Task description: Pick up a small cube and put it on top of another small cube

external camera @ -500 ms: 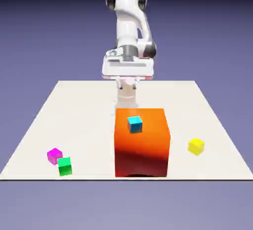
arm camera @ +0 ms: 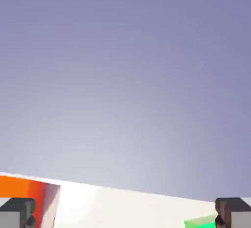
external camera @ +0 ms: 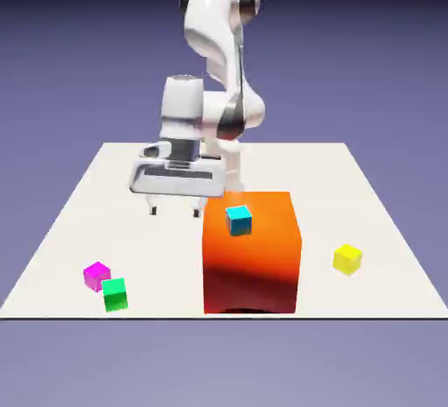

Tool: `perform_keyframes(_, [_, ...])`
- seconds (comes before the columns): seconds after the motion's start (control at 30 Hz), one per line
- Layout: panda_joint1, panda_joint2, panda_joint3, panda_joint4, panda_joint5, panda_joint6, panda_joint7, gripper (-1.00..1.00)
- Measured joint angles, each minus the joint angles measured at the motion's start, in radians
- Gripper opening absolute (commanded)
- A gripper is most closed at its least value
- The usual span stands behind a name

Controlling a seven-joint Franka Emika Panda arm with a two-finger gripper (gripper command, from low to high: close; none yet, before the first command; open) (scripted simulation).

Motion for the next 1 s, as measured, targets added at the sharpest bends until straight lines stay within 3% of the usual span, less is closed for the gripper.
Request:
perform_keyframes(0.47, [-0.143,0.496,-0.061,0.384,-0.057,-0.339,-0.272,0.0])
perform_keyframes(0.6, [-0.056,0.605,-0.158,0.377,0.04,-0.232,-0.331,0.0])
perform_keyframes(0.63, [-0.029,0.639,-0.188,0.374,0.07,-0.198,-0.35,-1.0])
perform_keyframes(0.83, [-0.142,0.496,-0.063,0.384,-0.052,-0.34,-0.27,-1.0])
perform_keyframes(1.0, [-0.092,0.47,-0.202,0.373,0.098,-0.401,-0.053,-1.0])
